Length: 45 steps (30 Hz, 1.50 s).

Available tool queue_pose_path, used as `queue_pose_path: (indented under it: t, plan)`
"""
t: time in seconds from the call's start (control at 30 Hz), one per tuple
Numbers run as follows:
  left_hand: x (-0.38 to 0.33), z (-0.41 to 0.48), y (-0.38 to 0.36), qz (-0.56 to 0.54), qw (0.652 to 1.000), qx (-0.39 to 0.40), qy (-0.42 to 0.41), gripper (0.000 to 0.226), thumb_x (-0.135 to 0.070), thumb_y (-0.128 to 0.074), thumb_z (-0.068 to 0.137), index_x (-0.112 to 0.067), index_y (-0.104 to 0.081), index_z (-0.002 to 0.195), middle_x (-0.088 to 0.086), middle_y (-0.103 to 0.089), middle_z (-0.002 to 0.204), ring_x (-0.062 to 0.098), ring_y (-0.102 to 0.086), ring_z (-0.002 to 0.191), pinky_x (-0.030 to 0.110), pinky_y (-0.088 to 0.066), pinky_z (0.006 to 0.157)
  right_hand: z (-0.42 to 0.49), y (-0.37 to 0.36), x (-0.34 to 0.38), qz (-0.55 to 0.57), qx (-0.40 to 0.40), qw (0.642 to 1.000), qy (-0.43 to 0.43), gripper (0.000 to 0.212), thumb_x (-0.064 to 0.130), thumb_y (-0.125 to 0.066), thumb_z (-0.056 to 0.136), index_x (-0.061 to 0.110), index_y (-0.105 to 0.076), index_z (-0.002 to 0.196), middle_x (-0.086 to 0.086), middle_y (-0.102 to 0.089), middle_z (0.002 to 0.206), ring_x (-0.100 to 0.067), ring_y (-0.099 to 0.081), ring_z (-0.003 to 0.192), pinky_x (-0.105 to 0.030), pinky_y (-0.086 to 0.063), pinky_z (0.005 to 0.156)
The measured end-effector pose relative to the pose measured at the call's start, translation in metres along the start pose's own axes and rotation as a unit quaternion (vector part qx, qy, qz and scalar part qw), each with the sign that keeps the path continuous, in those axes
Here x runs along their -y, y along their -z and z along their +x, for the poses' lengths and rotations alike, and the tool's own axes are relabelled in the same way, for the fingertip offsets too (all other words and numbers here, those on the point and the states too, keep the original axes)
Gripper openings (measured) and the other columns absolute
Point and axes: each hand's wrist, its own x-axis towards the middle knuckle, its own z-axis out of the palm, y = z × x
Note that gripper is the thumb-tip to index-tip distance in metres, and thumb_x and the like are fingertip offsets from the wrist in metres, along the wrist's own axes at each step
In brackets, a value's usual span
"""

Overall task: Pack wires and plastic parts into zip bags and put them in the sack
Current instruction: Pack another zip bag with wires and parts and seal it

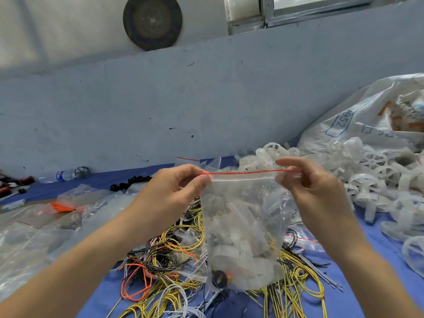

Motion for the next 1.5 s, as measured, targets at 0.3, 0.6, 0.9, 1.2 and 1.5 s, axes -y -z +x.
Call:
queue_pose_path:
  t: [0.3,0.6,0.9,1.2,1.5]
  plan:
    - [-0.025,0.018,-0.027,-0.226,0.959,-0.174,-0.002,0.019,-0.025,-0.052,0.099,-0.009,-0.057,0.090,-0.003,-0.062,0.067,0.012,-0.056,0.053,0.022,-0.049,0.052,-0.006,0.014,0.057,-0.101,0.130,0.983,0.082,0.010,0.061,-0.053,0.082,0.052,-0.056,0.086,0.026,-0.060,0.079,0.008,-0.058,0.084,-0.008,-0.041,0.068]
    - [-0.034,0.017,-0.075,-0.142,0.977,-0.133,-0.090,0.009,-0.027,-0.061,0.095,-0.024,-0.064,0.088,-0.014,-0.064,0.070,0.004,-0.048,0.054,0.021,-0.039,0.055,-0.018,-0.006,0.073,-0.237,0.103,0.966,0.018,0.028,0.058,-0.042,0.083,0.036,-0.054,0.096,0.009,-0.055,0.062,-0.022,-0.056,0.071,-0.039,-0.041,0.058]
    - [-0.030,0.016,-0.073,-0.273,0.959,-0.051,-0.062,0.016,-0.007,-0.059,0.096,0.005,-0.070,0.099,0.011,-0.066,0.087,0.014,-0.052,0.061,0.024,-0.048,0.059,-0.012,0.006,0.060,-0.231,0.119,0.966,0.022,0.050,0.070,-0.027,0.083,0.028,-0.054,0.077,0.006,-0.057,0.056,-0.028,-0.058,0.063,-0.046,-0.049,0.056]
    - [-0.033,0.015,-0.080,-0.191,0.969,-0.145,-0.060,0.012,-0.016,-0.062,0.095,-0.016,-0.071,0.088,-0.008,-0.065,0.075,0.002,-0.054,0.066,0.020,-0.044,0.068,-0.018,0.003,0.069,-0.315,0.089,0.944,0.030,0.053,0.065,-0.024,0.084,0.024,-0.057,0.081,0.004,-0.059,0.060,-0.034,-0.063,0.066,-0.043,-0.050,0.055]
    - [-0.028,0.021,-0.050,-0.191,0.958,-0.211,-0.028,0.015,-0.024,-0.061,0.096,-0.019,-0.072,0.086,-0.008,-0.058,0.057,0.008,-0.051,0.056,0.020,-0.043,0.056,-0.019,0.012,0.073,-0.289,0.071,0.953,0.053,0.031,0.058,-0.035,0.089,0.034,-0.055,0.085,0.015,-0.060,0.084,-0.029,-0.064,0.073,-0.043,-0.051,0.058]
